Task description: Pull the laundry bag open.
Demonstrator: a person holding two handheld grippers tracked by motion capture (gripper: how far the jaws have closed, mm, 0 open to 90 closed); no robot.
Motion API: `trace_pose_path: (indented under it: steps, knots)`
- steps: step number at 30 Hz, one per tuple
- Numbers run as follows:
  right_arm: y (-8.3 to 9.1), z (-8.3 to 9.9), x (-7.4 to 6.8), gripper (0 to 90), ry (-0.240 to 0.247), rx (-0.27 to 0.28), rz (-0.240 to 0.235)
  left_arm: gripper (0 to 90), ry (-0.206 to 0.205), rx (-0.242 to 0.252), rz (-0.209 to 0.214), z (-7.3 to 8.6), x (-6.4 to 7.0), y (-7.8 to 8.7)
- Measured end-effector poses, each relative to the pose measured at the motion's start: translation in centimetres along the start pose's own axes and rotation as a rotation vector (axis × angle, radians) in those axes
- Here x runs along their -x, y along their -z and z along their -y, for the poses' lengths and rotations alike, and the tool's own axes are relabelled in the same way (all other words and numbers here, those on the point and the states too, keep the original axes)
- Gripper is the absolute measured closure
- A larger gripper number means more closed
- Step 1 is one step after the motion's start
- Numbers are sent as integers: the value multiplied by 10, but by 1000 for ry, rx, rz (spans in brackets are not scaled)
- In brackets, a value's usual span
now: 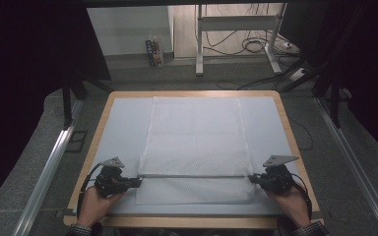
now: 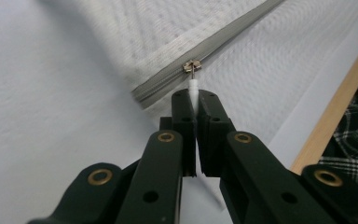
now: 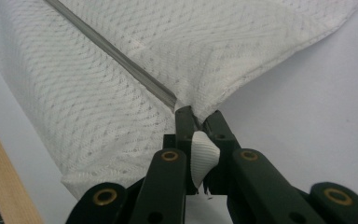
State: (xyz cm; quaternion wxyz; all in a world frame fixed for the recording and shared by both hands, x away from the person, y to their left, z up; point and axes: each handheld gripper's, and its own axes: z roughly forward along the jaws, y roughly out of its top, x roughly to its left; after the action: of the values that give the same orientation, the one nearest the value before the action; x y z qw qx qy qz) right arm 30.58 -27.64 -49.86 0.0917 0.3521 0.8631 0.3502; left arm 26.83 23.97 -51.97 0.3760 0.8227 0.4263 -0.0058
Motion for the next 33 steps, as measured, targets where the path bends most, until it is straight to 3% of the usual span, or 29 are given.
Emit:
trace_pose_path:
  steps: [9, 12, 13, 16, 17, 20, 21, 23, 25, 27, 28, 29, 32, 33]
  knots:
    - [-1, 1, 0, 863, -7, -16, 5, 875, 40, -4, -18, 10, -7, 8]
    - [-1, 1, 0, 863, -12, -18, -1, 875, 45, -2, -6, 13, -7, 9]
    - [-2, 2, 1, 863, -15, -35, 12, 874, 46, -27, -38, 14, -7, 9]
    - [-2, 3, 2, 862, -27, -37, -4, 874, 61, -26, -31, 15, -8, 8]
    - [-4, 3, 1, 861, -25, -54, -5, 874, 48, -58, -55, 13, -6, 5]
    - [-6, 4, -1, 854, -12, -77, 3, 872, 58, -65, -51, 13, -5, 3]
    - [-5, 4, -1, 845, -2, -68, -14, 871, 63, -60, -54, 13, -5, 4]
    - [-5, 4, -2, 834, -3, -72, -14, 869, 50, -62, -61, 12, -4, 4]
    - [-6, 5, -4, 757, 11, -87, -3, 859, 19, -69, -85, 11, -2, 3]
    - [-6, 5, -5, 665, 20, -79, 3, 853, 13, -58, -86, 10, 1, 0]
    - [-6, 5, -5, 665, 20, -79, 3, 837, 13, -58, -86, 10, 1, 0]
    - [-6, 4, -5, 588, 22, -67, 6, 809, -11, -61, -91, 10, 2, 0]
    - [-5, 3, -7, 497, 31, -58, 18, 741, -21, -60, -98, 9, 4, -1]
    - [-5, 3, -7, 461, 32, -52, 22, 701, -27, -45, -118, 9, 6, -1]
